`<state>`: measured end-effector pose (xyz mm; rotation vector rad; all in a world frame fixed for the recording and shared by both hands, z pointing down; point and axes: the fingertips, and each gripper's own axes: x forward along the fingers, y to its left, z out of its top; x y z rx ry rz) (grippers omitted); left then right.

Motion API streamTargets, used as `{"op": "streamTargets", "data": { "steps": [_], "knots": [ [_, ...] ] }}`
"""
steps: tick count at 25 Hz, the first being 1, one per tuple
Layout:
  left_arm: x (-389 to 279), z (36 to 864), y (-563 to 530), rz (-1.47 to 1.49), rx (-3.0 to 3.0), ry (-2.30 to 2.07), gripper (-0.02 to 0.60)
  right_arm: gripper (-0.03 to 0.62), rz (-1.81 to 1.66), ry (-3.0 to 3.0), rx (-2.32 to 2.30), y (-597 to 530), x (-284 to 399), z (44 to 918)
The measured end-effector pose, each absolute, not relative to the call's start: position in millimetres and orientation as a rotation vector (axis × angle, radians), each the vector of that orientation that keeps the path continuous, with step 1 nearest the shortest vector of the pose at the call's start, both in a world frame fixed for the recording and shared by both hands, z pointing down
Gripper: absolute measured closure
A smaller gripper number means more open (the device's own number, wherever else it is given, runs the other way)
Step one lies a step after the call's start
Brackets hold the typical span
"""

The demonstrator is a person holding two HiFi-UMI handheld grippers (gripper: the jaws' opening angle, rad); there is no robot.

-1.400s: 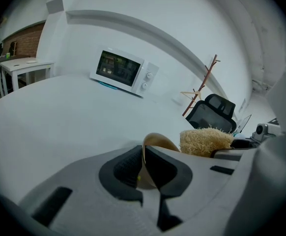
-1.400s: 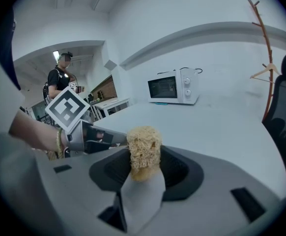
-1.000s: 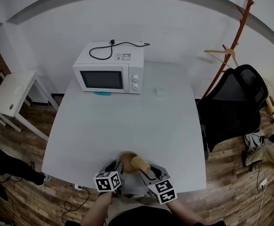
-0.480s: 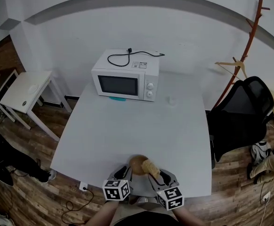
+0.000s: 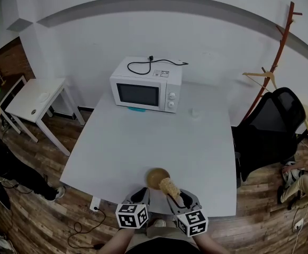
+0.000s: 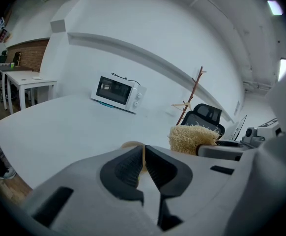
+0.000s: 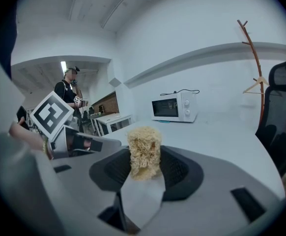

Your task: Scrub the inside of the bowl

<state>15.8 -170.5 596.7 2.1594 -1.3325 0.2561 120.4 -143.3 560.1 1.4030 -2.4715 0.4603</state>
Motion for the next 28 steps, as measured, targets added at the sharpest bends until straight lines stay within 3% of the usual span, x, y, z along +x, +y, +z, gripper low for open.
{"op": "streamTargets", "data": {
  "steps": [28],
  "knots": [
    [1.9,577.2,-33.5,0.210,2.162,-1.298,0.555,0.422,0.365,-2.511,1.340,-10.2,91.3,536.4]
  ]
}}
